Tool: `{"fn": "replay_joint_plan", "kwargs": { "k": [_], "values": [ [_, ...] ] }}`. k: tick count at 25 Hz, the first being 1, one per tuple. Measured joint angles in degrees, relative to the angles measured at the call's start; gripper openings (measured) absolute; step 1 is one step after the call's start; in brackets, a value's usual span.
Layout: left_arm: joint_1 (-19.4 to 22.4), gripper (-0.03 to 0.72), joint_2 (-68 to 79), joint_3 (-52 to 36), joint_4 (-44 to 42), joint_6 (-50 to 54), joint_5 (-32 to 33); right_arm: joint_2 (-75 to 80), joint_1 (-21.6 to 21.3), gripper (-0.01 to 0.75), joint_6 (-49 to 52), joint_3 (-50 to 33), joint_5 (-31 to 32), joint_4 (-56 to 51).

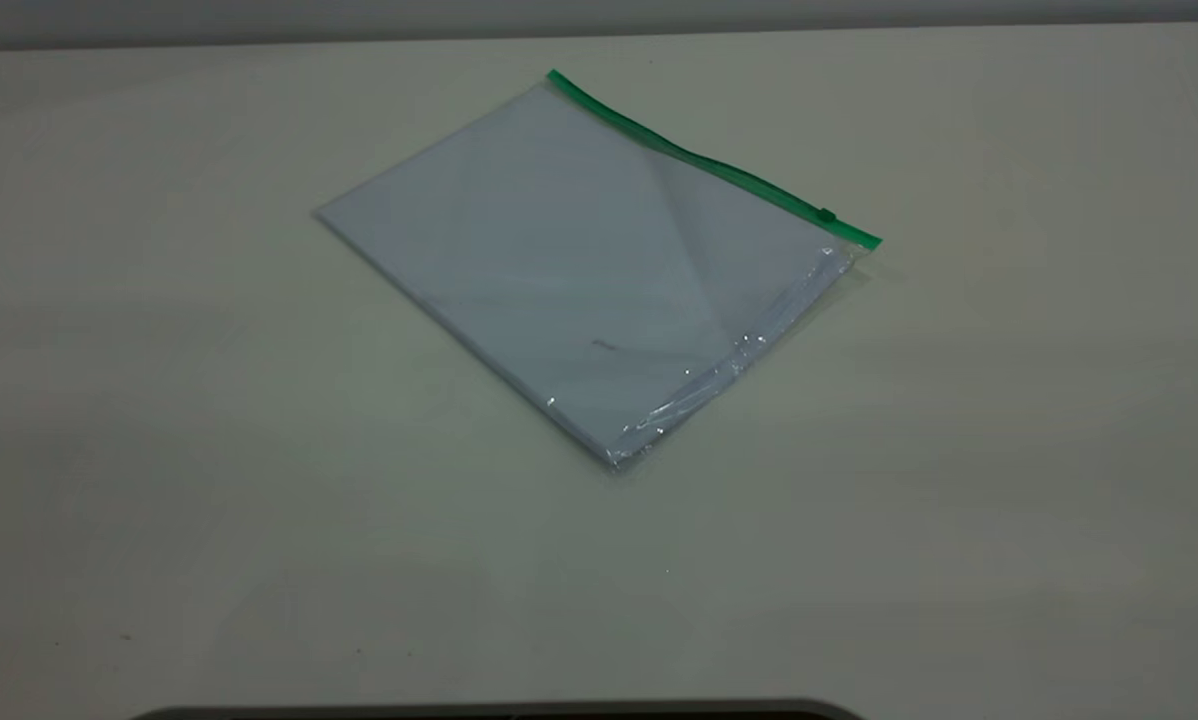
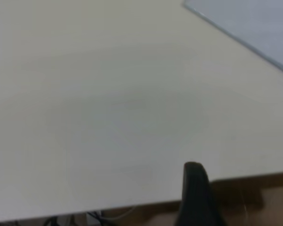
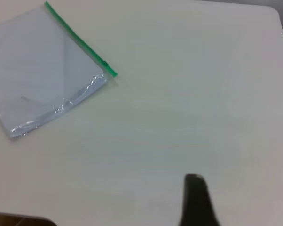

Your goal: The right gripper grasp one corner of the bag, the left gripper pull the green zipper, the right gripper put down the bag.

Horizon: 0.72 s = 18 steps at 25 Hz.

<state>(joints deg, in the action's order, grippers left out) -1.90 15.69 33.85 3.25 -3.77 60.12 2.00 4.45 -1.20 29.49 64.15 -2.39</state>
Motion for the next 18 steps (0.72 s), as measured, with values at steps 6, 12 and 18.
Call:
{"fn": "replay_joint_plan", "kwargs": {
  "k": [6,12,18],
  "values": [
    [0.0,0.56,15.35,9.69,-1.0,0.0,-6.98,13.3,0.0,0.609,0.48,3.41,-7.97,-0.07],
    [0.0,0.56,31.64,17.51,-0.95,0.0,-14.33,27.75,0.0,0.581,-2.54,3.7,-16.96,-6.66],
    [0.0,0.561,49.5,25.86,0.87,1.07,-16.93,41.41,0.0,0.578,-5.52,3.7,-22.92,-11.77]
  ]
}}
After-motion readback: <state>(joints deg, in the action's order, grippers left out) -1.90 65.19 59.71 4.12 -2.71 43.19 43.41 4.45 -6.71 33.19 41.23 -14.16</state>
